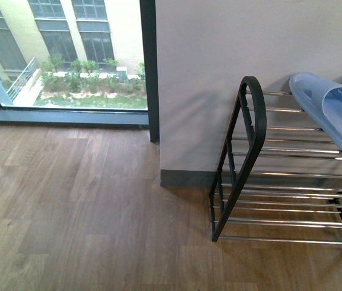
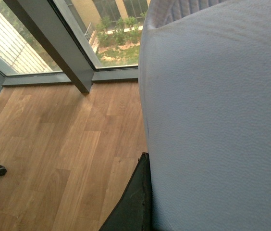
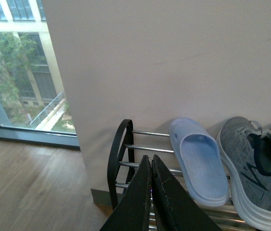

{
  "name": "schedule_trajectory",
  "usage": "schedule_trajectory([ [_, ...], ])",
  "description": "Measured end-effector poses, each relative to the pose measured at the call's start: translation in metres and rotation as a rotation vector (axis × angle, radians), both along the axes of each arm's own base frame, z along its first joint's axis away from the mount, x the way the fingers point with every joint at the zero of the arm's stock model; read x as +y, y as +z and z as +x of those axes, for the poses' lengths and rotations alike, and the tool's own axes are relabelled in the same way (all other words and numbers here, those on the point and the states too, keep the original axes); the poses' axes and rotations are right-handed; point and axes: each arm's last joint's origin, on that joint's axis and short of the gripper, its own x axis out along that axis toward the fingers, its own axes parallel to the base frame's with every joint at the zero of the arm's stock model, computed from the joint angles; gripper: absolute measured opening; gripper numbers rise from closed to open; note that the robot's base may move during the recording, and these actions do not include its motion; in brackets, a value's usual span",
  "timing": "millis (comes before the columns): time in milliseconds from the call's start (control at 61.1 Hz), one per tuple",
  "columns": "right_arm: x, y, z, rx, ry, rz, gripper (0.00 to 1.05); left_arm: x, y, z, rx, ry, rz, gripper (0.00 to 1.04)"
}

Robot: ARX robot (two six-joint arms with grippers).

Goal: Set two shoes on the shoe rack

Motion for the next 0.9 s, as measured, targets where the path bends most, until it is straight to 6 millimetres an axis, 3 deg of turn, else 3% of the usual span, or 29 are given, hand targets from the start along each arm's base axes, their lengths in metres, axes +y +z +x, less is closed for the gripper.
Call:
schedule_trajectory([
  [458, 0.024, 0.008, -0.018, -0.026, 0.01, -0.003, 0.02, 0.0, 0.0, 0.0, 0.0, 0.0, 0.0, 0.02],
  [900, 0.025, 0.009, -0.029, -0.03, 0.008, -0.003, 0.02, 0.0, 0.0, 0.0, 0.0, 0.0, 0.0, 0.02],
])
